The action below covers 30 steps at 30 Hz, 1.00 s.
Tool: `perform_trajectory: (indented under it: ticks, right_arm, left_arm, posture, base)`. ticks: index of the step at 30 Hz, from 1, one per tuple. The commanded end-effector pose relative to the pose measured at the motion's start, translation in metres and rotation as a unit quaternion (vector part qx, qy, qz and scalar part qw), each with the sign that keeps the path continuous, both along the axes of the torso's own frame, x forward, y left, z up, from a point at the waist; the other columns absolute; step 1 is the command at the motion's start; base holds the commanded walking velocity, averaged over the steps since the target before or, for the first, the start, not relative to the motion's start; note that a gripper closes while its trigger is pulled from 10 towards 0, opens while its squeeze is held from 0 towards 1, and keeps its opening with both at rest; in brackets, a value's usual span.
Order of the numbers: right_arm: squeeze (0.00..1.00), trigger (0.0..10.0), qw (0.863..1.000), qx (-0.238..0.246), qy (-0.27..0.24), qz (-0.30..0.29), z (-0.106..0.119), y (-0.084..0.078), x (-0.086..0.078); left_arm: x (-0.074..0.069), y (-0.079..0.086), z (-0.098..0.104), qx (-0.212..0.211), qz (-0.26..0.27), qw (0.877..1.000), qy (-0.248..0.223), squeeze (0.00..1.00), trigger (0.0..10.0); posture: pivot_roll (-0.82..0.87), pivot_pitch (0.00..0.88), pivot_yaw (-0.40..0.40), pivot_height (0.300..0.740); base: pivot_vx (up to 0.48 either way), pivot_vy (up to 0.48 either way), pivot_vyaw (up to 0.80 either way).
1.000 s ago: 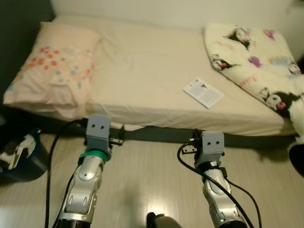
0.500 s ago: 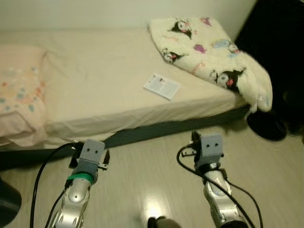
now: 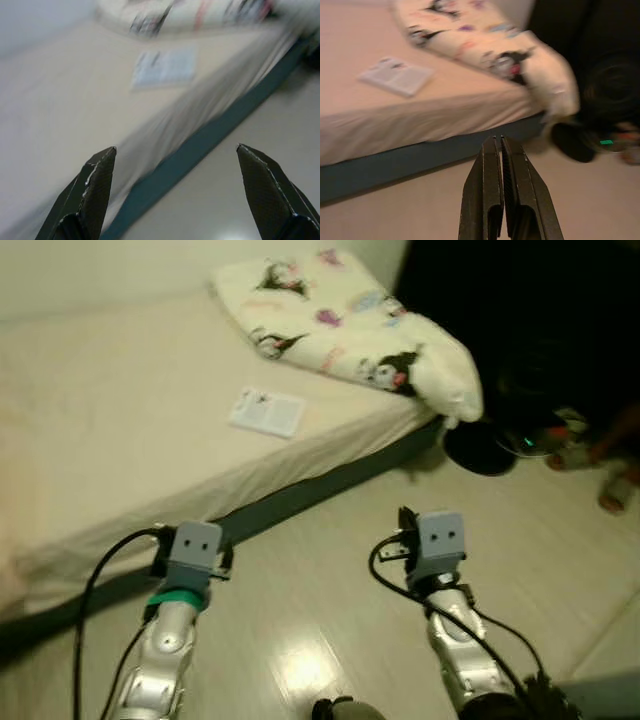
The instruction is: Clean up the room
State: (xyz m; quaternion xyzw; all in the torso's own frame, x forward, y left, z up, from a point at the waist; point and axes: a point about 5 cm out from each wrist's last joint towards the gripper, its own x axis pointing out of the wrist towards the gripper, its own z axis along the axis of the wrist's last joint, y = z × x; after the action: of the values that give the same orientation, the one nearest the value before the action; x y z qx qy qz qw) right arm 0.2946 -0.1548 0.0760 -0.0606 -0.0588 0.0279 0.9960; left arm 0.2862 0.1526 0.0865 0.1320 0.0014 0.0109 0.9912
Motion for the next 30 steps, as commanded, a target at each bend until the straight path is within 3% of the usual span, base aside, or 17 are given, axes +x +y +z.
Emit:
perform_trajectory:
  ticks: [1,30]
  right_arm:
    - [0.0,10.0,1.0,0.003,0.002,0.003,-0.0037,0.0034,-0.0028]
    - [0.0,10.0,1.0,-0.007,0.001,0.004,-0.0047,0.0033,-0.0034]
  left_arm:
    - [-0.0072,0.007,-0.0134,0.012,0.007,1.0,0.026,0.0,10.0]
    - [-0.0034,-0.0007,-0.0113,0.007,-0.003,1.0,0.015,0.0,10.0]
  posture:
    - [-0.05,0.064,-0.019,0.735]
    - [-0.06,0.071,-0.022,0.735]
  base:
    - [0.439,0.0,0.0]
    - [0.48,0.0,0.0]
